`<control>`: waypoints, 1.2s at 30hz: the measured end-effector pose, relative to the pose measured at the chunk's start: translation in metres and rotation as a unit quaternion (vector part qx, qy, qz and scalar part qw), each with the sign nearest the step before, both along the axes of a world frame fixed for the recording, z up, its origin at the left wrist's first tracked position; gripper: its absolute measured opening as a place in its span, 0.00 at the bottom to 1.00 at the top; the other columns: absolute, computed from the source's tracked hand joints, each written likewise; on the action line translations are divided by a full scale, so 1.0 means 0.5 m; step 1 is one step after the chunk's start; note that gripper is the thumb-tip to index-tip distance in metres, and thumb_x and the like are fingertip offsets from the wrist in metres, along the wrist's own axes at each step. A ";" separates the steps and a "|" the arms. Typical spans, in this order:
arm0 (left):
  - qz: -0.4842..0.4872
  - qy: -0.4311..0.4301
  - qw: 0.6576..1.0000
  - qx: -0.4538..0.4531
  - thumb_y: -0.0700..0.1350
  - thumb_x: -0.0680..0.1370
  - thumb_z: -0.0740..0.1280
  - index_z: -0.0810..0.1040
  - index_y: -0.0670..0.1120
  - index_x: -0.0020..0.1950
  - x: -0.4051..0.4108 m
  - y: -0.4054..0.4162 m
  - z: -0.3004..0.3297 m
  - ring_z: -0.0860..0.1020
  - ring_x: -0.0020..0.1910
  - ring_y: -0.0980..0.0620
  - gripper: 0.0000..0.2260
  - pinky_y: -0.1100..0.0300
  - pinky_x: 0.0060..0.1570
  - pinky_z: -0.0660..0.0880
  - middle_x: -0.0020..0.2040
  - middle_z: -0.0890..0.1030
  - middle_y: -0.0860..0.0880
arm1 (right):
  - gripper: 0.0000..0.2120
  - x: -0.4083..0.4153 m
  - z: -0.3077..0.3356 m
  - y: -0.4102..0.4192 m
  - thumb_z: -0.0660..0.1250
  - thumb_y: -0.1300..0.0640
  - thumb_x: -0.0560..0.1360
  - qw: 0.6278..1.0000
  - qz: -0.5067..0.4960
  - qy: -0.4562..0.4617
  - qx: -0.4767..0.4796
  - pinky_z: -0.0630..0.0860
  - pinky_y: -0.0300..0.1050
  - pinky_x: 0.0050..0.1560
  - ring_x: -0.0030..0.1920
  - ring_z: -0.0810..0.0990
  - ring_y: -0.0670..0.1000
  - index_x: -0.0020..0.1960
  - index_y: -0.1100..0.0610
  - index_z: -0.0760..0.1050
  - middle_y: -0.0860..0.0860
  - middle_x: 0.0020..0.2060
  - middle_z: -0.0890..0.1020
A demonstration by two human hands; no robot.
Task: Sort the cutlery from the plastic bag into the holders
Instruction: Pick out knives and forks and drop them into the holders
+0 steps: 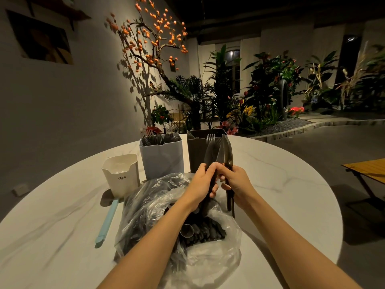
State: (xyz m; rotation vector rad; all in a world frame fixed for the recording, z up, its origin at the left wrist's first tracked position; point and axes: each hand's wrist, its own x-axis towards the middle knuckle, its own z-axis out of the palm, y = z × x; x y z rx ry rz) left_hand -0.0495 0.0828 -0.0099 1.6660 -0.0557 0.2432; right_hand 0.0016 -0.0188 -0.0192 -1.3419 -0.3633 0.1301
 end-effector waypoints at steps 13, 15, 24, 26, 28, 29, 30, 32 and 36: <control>0.072 -0.010 0.995 0.069 0.48 0.85 0.52 0.70 0.42 0.47 0.007 0.004 -0.015 0.71 0.24 0.57 0.14 0.65 0.24 0.69 0.32 0.72 0.47 | 0.08 0.010 -0.004 0.003 0.62 0.56 0.80 1.000 -0.015 0.016 0.002 0.67 0.32 0.26 0.34 0.72 0.48 0.47 0.60 0.76 0.54 0.36 0.76; 0.090 -0.013 0.990 0.104 0.48 0.85 0.53 0.69 0.44 0.44 0.010 0.002 -0.017 0.72 0.30 0.54 0.13 0.61 0.31 0.73 0.35 0.72 0.47 | 0.07 0.007 -0.002 0.004 0.61 0.57 0.80 1.000 -0.011 0.005 0.002 0.67 0.32 0.26 0.34 0.71 0.47 0.48 0.59 0.75 0.53 0.35 0.75; 0.118 -0.048 0.966 0.226 0.46 0.84 0.54 0.66 0.44 0.62 0.006 -0.003 -0.015 0.77 0.44 0.52 0.10 0.56 0.43 0.77 0.46 0.76 0.48 | 0.10 0.000 -0.004 0.012 0.63 0.55 0.80 0.997 -0.046 -0.067 -0.016 0.72 0.30 0.31 0.39 0.77 0.46 0.57 0.57 0.78 0.49 0.40 0.80; 0.116 -0.044 0.959 0.257 0.46 0.84 0.52 0.66 0.46 0.65 0.009 -0.005 -0.018 0.77 0.49 0.50 0.11 0.51 0.51 0.78 0.49 0.77 0.48 | 0.10 0.003 -0.005 0.011 0.64 0.56 0.80 0.996 -0.051 -0.072 -0.008 0.72 0.31 0.32 0.40 0.78 0.46 0.58 0.56 0.78 0.50 0.41 0.80; 0.107 -0.036 0.959 0.258 0.47 0.84 0.51 0.63 0.50 0.73 0.012 -0.005 -0.020 0.77 0.51 0.51 0.17 0.50 0.57 0.76 0.54 0.78 0.47 | 0.10 0.006 -0.005 0.009 0.65 0.56 0.79 0.996 -0.053 -0.073 -0.001 0.74 0.34 0.35 0.41 0.79 0.48 0.58 0.55 0.78 0.52 0.42 0.81; 0.100 -0.031 0.962 0.252 0.47 0.84 0.50 0.59 0.53 0.76 0.012 -0.005 -0.019 0.77 0.51 0.52 0.19 0.52 0.58 0.75 0.56 0.79 0.47 | 0.10 0.006 -0.004 0.007 0.65 0.55 0.79 0.996 -0.054 -0.074 -0.003 0.75 0.35 0.36 0.42 0.79 0.49 0.58 0.55 0.78 0.52 0.43 0.82; 0.095 -0.029 0.964 0.248 0.46 0.84 0.50 0.55 0.54 0.78 0.013 -0.005 -0.018 0.76 0.52 0.53 0.21 0.55 0.59 0.73 0.58 0.78 0.46 | 0.10 0.008 -0.004 0.006 0.66 0.55 0.78 0.995 -0.054 -0.078 -0.007 0.75 0.35 0.36 0.42 0.79 0.49 0.59 0.55 0.78 0.52 0.43 0.81; 0.082 -0.024 0.966 0.243 0.46 0.85 0.47 0.49 0.54 0.80 0.007 -0.011 -0.014 0.73 0.62 0.52 0.22 0.60 0.62 0.66 0.66 0.74 0.46 | 0.12 0.009 -0.006 0.007 0.67 0.55 0.77 0.995 -0.049 -0.091 -0.020 0.74 0.33 0.33 0.40 0.79 0.48 0.59 0.59 0.76 0.52 0.41 0.80; 0.063 -0.034 0.973 0.219 0.52 0.83 0.45 0.45 0.54 0.79 0.008 -0.022 -0.022 0.66 0.71 0.47 0.24 0.55 0.69 0.62 0.73 0.67 0.42 | 0.16 0.012 -0.009 0.011 0.69 0.52 0.75 0.993 -0.047 -0.096 -0.043 0.75 0.35 0.32 0.39 0.79 0.50 0.57 0.62 0.74 0.56 0.42 0.80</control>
